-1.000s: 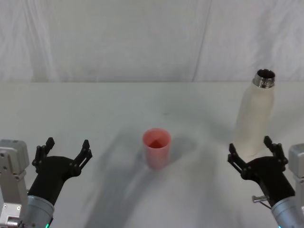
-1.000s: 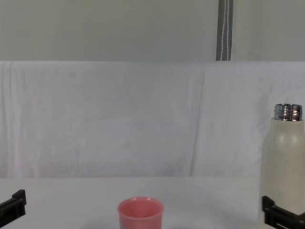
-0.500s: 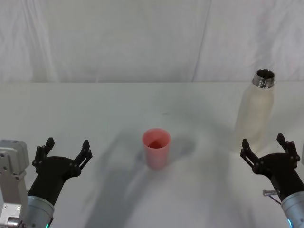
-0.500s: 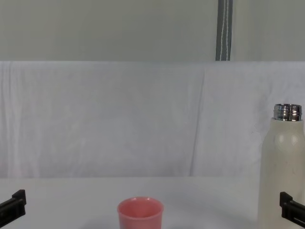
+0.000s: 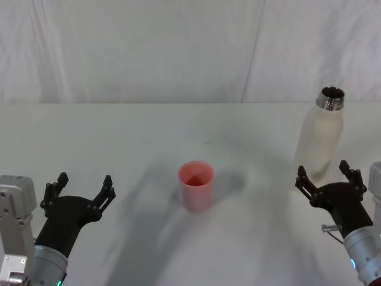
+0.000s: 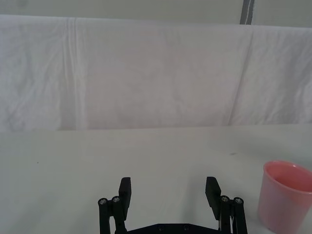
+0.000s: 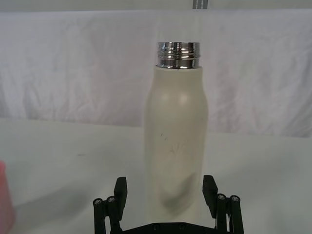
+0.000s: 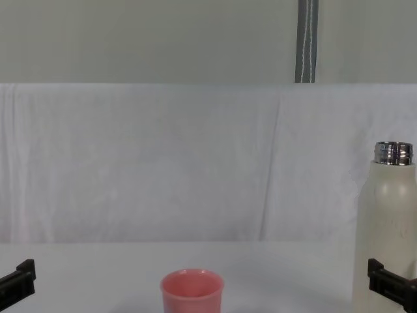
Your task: Grasp the thermos with one hand and pour water into the cup lid.
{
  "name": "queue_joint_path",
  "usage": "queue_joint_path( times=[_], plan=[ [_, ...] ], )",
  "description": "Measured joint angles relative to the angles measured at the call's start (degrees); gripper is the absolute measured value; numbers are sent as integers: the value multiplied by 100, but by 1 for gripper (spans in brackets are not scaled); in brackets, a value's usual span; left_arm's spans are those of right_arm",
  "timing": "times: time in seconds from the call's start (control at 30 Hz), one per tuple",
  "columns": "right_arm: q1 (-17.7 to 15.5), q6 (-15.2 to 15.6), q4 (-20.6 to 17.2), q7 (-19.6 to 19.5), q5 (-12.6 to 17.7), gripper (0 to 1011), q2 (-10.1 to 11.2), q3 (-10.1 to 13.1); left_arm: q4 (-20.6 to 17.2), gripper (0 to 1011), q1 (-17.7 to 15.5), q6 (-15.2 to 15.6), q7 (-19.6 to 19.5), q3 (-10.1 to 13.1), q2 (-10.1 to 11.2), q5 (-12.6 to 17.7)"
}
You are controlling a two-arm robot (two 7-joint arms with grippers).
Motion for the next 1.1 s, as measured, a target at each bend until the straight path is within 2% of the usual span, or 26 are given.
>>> queue_joint_path(
  times=[0.5,1.1],
  plan=[
    [329,-38,381,135,-35,1001,-207,230,0,1001,0,0,0,0,0,0],
    [682,-97,735,260,0,1001,-280,277,0,1001,0,0,0,0,0,0]
  ],
)
